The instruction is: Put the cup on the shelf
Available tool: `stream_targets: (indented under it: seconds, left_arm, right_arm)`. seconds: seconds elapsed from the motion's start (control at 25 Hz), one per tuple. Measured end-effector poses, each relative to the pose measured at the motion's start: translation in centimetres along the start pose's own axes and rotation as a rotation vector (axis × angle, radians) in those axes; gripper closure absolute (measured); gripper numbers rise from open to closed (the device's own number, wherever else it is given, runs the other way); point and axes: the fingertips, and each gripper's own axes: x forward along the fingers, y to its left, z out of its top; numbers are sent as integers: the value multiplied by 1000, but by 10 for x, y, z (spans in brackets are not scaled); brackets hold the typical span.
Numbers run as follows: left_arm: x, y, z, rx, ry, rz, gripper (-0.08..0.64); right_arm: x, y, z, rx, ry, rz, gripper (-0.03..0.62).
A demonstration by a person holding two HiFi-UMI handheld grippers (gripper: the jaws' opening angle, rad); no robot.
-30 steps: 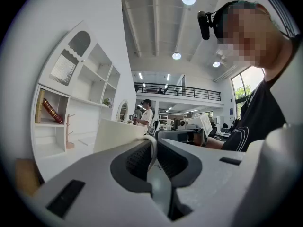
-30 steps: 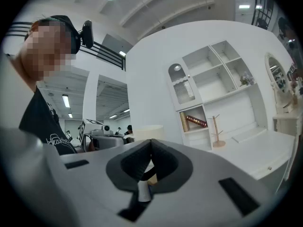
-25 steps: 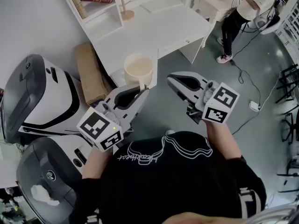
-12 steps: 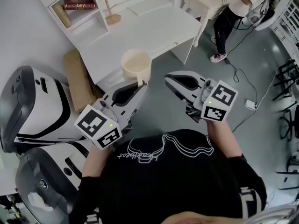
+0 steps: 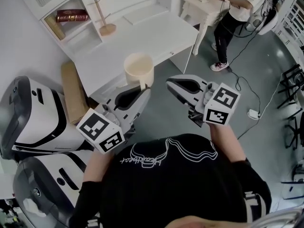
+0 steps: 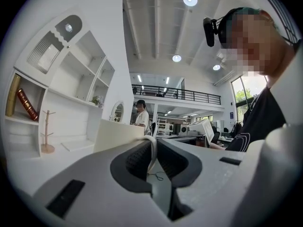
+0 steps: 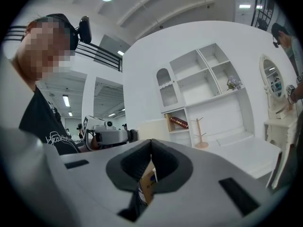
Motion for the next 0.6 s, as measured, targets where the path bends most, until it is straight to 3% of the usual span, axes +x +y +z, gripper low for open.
stream_targets:
  seconds: [0.4, 0.6]
  left_arm:
    - [31, 25, -1, -12, 7, 6, 518]
    - [48, 62, 2, -25, 11, -6, 518]
  right_arm:
    - [5, -42, -5, 29, 9, -1, 586]
    - [25, -74, 0, 34, 21, -17, 586]
